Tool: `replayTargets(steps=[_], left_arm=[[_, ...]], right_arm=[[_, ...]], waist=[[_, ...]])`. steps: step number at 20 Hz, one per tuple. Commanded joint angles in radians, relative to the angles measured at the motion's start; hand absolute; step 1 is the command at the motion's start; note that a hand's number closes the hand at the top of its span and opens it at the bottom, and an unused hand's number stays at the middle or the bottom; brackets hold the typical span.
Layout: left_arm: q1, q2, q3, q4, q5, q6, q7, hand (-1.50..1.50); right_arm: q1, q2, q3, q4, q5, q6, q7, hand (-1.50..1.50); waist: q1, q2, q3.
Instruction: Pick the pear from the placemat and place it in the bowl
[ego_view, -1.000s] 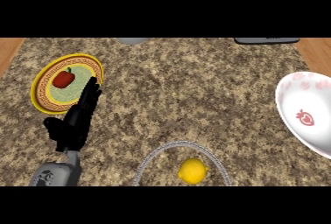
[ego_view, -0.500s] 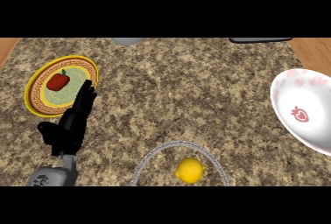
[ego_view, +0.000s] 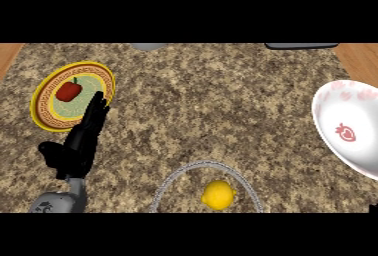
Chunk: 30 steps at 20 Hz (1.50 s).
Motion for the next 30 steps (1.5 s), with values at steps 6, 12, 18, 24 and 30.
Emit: replayTargets(steps=[6, 12, 18, 24, 30], left_arm=[[-0.005, -0.044, -0.046, -0.027, -0.030, 0.023, 0.024, 0.00], [-0.032, -0.021, -0.038, 0.018, -0.032, -0.028, -0.008, 0.00], [-0.071, -0.067, -0.037, 0.050, -0.024, -0.022, -0.024, 0.00], [-0.107, -0.053, -0.028, 0.096, -0.045, -0.038, -0.024, 0.00], [-0.110, -0.041, -0.014, 0.040, -0.017, -0.056, 0.043, 0.00]], right_arm=[[-0.042, -0.028, -0.413, 0.295, -0.311, 0.255, 0.044, 1.50], [-0.183, -0.024, -0.385, 0.546, -0.192, 0.324, 0.012, 1.50], [-0.393, 0.097, -0.187, 0.831, -0.067, 0.344, -0.070, 1.50], [-0.620, 0.239, -0.069, 1.099, 0.113, 0.377, -0.106, 1.50], [-0.765, 0.312, -0.018, 1.403, 0.144, 0.583, -0.183, 1.50]], waist=[[0.026, 0.002, 0.000], [0.066, 0.011, 0.000], [0.098, 0.019, 0.001], [0.092, 0.018, 0.000], [0.101, 0.018, 0.001]])
